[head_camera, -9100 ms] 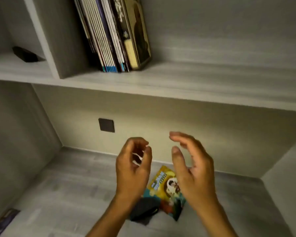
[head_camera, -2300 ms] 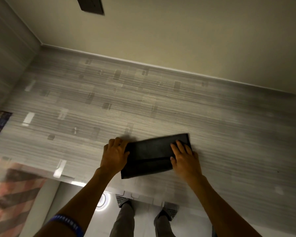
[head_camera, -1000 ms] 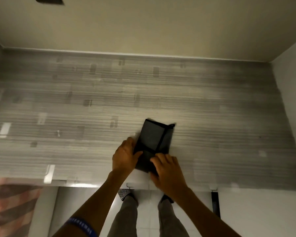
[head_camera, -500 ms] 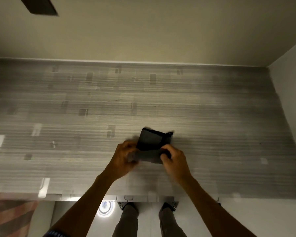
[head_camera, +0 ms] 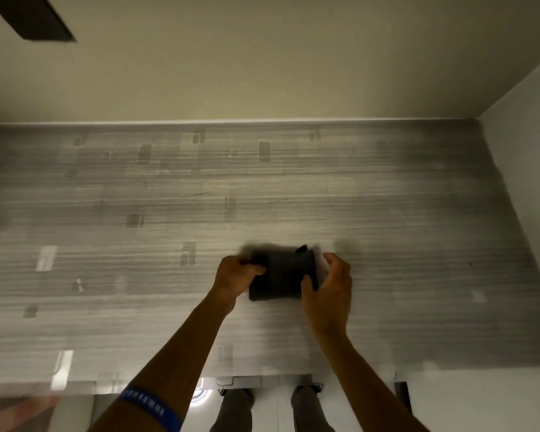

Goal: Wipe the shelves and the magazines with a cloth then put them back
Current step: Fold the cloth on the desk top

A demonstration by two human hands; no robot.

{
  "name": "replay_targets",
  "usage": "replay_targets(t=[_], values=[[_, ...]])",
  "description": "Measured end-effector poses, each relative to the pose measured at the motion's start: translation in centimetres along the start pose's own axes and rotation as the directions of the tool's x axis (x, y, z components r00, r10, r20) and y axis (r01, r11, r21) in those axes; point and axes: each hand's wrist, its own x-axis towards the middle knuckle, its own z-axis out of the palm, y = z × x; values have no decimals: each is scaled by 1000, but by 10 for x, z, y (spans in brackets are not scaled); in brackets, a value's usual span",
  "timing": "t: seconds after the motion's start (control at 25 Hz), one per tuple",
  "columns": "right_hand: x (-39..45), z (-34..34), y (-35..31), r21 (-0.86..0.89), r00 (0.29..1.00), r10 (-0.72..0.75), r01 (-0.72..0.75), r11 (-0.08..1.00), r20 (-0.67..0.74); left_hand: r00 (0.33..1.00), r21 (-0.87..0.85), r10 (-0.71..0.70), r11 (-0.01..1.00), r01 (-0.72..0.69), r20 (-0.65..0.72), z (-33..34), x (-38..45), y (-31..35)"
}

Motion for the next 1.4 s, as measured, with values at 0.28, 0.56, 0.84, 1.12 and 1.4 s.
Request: replay_targets(t=[0.28,0.56,0.84,1.12,1.4], values=[[-37,-47,5,502,624,528,-780,374,576,980,-542,26,836,85,195,50,-37,46],[61,-107,6,849,735,544,-523,74,405,914,-402,221,913,-71,341,131,-44,88],[180,-163,66,930,728,639,-365,53,249,843,733,465,469,-493,270,199,65,135],[343,-203,84,977,822,537,-212,-21,190,894,883,253,204,-423,370,220,114,156],[421,-183,107,610,724,580,-281,741,-372,852,882,316,88,-464,417,217,108,157]])
